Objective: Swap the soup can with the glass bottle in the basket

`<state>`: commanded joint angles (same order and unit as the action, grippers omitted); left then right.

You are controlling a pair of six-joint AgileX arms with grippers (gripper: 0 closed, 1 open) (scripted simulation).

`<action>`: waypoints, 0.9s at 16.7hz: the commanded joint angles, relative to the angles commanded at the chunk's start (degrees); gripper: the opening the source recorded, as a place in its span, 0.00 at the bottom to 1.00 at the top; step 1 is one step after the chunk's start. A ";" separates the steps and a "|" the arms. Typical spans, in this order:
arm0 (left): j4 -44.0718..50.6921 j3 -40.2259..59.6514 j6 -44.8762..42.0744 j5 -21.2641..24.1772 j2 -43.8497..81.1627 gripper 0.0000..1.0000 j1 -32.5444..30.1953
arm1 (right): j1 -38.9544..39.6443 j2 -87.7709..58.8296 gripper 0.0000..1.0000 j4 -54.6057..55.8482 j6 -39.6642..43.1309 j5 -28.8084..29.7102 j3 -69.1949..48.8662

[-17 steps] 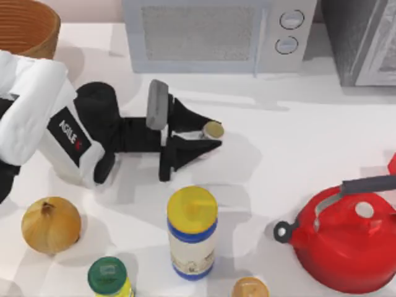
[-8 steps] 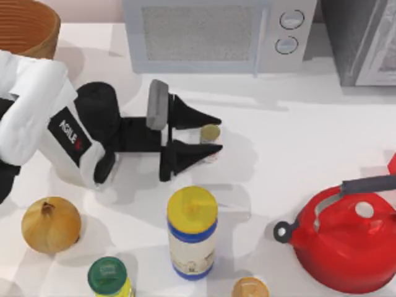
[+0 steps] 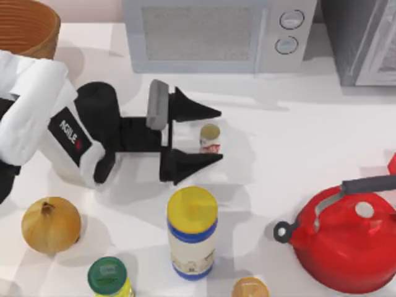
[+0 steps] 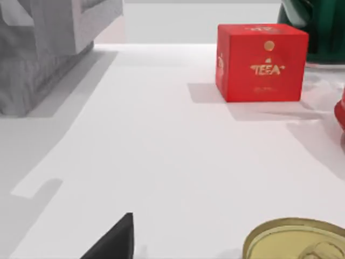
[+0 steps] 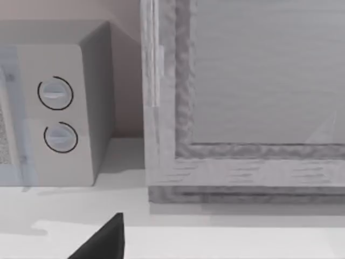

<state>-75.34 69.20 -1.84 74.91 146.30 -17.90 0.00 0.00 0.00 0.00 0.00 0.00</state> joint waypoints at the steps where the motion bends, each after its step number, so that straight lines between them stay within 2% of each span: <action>1: 0.00 0.00 0.00 0.00 0.00 1.00 0.00 | 0.00 0.00 1.00 0.00 0.00 0.00 0.00; 5: 0.32 -0.16 0.00 -0.36 -0.58 1.00 0.28 | 0.00 0.00 1.00 0.00 0.00 0.00 0.00; 8: 3.19 -2.18 -0.01 -3.47 -5.90 1.00 0.91 | 0.00 0.00 1.00 0.00 0.00 0.00 0.00; 11: 8.69 -6.96 0.01 -9.07 -16.60 1.00 2.19 | 0.00 0.00 1.00 0.00 0.00 0.00 0.00; 15: 19.42 -17.16 0.22 -19.67 -39.16 1.00 4.73 | 0.00 0.00 1.00 0.00 0.00 0.00 0.00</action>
<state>-55.92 52.04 -1.62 55.24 107.14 -13.16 0.00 0.00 0.00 0.00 0.00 0.00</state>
